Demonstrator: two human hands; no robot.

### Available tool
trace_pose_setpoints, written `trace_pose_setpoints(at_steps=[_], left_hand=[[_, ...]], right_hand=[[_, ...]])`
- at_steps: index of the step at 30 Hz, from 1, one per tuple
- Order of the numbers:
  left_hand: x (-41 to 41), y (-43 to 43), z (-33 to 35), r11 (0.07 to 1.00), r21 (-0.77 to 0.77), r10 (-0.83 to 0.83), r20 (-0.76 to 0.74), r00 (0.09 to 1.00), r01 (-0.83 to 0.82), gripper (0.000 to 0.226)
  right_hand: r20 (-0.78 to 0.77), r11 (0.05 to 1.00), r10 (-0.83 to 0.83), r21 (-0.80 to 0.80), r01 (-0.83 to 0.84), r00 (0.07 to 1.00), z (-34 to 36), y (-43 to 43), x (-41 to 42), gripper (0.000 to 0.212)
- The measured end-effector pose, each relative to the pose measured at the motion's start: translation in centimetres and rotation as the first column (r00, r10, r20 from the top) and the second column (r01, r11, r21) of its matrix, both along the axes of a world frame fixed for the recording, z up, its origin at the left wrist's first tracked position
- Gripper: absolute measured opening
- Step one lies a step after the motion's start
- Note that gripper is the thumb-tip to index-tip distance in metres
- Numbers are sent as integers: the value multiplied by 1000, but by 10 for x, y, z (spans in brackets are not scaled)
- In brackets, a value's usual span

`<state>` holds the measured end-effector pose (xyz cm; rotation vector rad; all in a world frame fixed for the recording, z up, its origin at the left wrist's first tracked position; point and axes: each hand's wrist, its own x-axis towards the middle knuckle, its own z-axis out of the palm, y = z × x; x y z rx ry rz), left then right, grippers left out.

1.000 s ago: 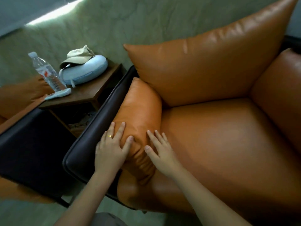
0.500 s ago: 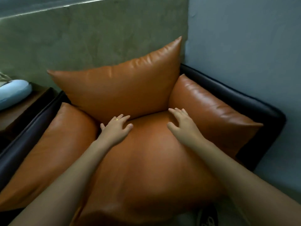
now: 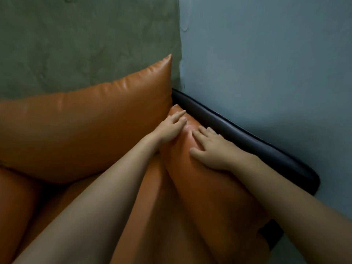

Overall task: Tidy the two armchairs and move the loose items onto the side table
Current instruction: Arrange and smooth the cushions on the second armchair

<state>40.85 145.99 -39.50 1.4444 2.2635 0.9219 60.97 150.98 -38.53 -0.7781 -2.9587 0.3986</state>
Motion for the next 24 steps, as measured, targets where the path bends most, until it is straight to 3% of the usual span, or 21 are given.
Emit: trace_pose_setpoints(at_steps=[2,7,10,13,18,21,24], left_hand=[[-5,23,-14,1000,-10,8,10,1000,-8,48],[-19,67,-28,991,-101,67,-156,985,-84,50],[-47,82,-26,961,-273,-36,-298,954,-49,62],[-57,89,-25,941,-337,-105,-418,902,-46,49],[-47,75,-15,931,-292,161,-207,965,-218,64],[-23,53,-7,942,-289,115,-208,971,-174,65],[-2,30,2,972,-232,-38,-297,954,-34,65]], right_hand=[[-3,999,-17,-29,17,1000,-6,3,-2,73],[-10,999,-41,-31,41,999,-9,1,2,71],[28,999,-20,-44,21,999,-7,-7,12,69],[75,997,-3,-71,8,997,-7,-19,43,67],[162,997,-1,-80,14,987,-6,-45,117,66],[224,994,0,-106,24,974,1,-45,135,75],[244,988,-19,-143,55,970,11,-30,121,77]])
